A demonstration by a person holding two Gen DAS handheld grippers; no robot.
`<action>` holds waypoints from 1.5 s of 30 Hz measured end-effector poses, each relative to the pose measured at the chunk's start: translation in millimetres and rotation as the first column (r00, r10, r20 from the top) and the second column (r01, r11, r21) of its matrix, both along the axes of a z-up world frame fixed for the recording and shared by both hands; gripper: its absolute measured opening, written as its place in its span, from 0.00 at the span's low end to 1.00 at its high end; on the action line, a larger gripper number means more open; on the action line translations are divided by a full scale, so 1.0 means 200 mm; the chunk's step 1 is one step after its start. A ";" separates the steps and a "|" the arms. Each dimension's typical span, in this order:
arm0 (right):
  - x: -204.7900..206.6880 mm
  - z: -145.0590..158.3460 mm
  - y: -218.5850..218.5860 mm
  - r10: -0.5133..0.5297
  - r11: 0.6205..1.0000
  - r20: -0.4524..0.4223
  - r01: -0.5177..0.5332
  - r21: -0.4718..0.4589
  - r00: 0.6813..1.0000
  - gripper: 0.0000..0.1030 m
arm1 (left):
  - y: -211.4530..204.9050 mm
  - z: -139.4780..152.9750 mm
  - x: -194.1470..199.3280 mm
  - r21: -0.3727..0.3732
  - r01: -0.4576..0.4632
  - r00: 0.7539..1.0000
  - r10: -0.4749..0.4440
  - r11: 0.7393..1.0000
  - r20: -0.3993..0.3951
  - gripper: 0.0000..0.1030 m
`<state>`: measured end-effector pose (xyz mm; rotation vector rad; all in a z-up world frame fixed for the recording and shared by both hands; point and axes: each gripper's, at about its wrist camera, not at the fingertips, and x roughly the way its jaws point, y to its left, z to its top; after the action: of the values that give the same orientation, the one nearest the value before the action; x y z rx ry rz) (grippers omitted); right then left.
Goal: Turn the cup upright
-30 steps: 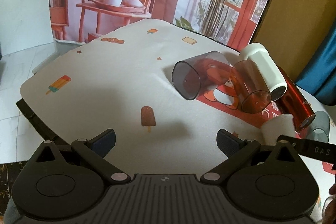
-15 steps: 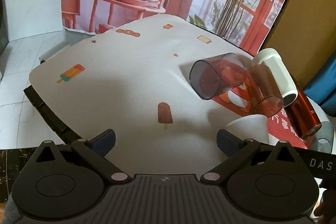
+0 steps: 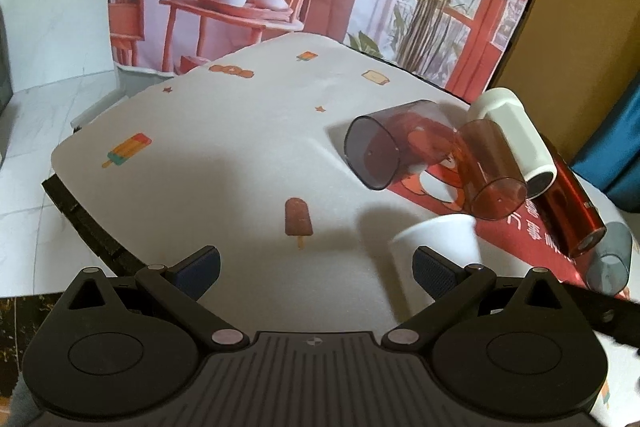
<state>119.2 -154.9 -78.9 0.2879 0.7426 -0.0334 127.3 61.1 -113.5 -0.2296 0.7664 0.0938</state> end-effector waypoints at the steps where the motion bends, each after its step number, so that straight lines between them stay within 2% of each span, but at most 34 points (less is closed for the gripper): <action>1: -0.02 0.01 -0.01 -0.003 1.000 0.012 0.004 -0.023 1.000 1.00 | -0.01 0.01 -0.01 0.007 0.004 1.000 -0.004 1.000 0.006 1.00; 5: -0.11 0.04 -0.03 -0.005 0.997 0.068 0.010 -0.079 0.998 1.00 | -0.04 0.04 -0.03 0.029 0.022 0.999 -0.023 0.999 0.025 1.00; 14: -0.32 0.09 -0.12 -0.008 0.991 0.180 0.031 -0.127 0.984 1.00 | -0.07 0.07 -0.06 0.023 0.015 1.000 -0.016 1.000 0.001 1.00; 19: -0.41 0.09 -0.21 -0.047 0.985 0.163 0.073 -0.153 0.986 1.00 | -0.08 0.05 -0.03 0.017 0.004 0.999 -0.003 1.000 -0.045 1.00; 22: -0.47 0.08 -0.25 -0.103 0.966 0.159 0.136 -0.218 0.982 1.00 | -0.10 0.04 -0.01 0.027 0.018 0.998 -0.016 0.999 -0.056 0.98; 23: -0.49 0.07 -0.27 -0.116 0.964 0.167 0.152 -0.218 0.979 1.00 | -0.11 0.04 0.00 0.019 0.030 0.998 -0.029 0.999 -0.064 0.97; 25: -0.52 0.06 -0.31 -0.137 0.970 0.176 0.168 -0.175 0.975 1.00 | -0.11 0.01 0.03 -0.021 0.052 0.993 -0.054 0.998 -0.102 0.83; 27: -0.54 0.04 -0.35 -0.154 0.976 0.173 0.178 -0.129 0.973 1.00 | -0.09 -0.02 0.07 -0.072 0.037 0.985 -0.049 0.997 -0.167 0.76; 30: -0.54 0.01 -0.36 -0.160 0.977 0.171 0.181 -0.113 0.972 1.00 | -0.05 -0.06 0.08 -0.113 -0.008 0.981 -0.014 0.994 -0.193 0.76; 35: -0.53 -0.02 -0.36 -0.161 0.978 0.158 0.178 -0.105 0.974 1.00 | -0.05 -0.06 0.11 -0.105 -0.028 0.977 0.005 0.994 -0.212 0.76; 38: -0.53 -0.03 -0.37 -0.199 0.966 0.149 0.219 -0.139 0.969 1.00 | -0.05 -0.05 0.14 -0.115 -0.036 0.976 0.010 0.993 -0.218 0.76; 41: -0.54 -0.04 -0.39 -0.245 0.948 0.150 0.269 -0.168 0.958 1.00 | -0.06 -0.04 0.17 -0.113 -0.017 0.979 -0.007 0.993 -0.205 0.76; 44: -0.55 -0.04 -0.43 -0.274 0.942 0.153 0.297 -0.156 0.949 1.00 | -0.07 -0.04 0.19 -0.108 0.001 0.980 -0.022 0.994 -0.198 0.74; 45: -0.55 -0.04 -0.44 -0.284 0.940 0.154 0.306 -0.148 0.946 1.00 | -0.08 -0.03 0.20 -0.106 0.013 0.981 -0.033 0.994 -0.193 0.68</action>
<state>8.3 -243.7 -87.8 0.2333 0.5565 -0.3597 166.5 45.4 -120.3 -0.3136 0.9701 0.0551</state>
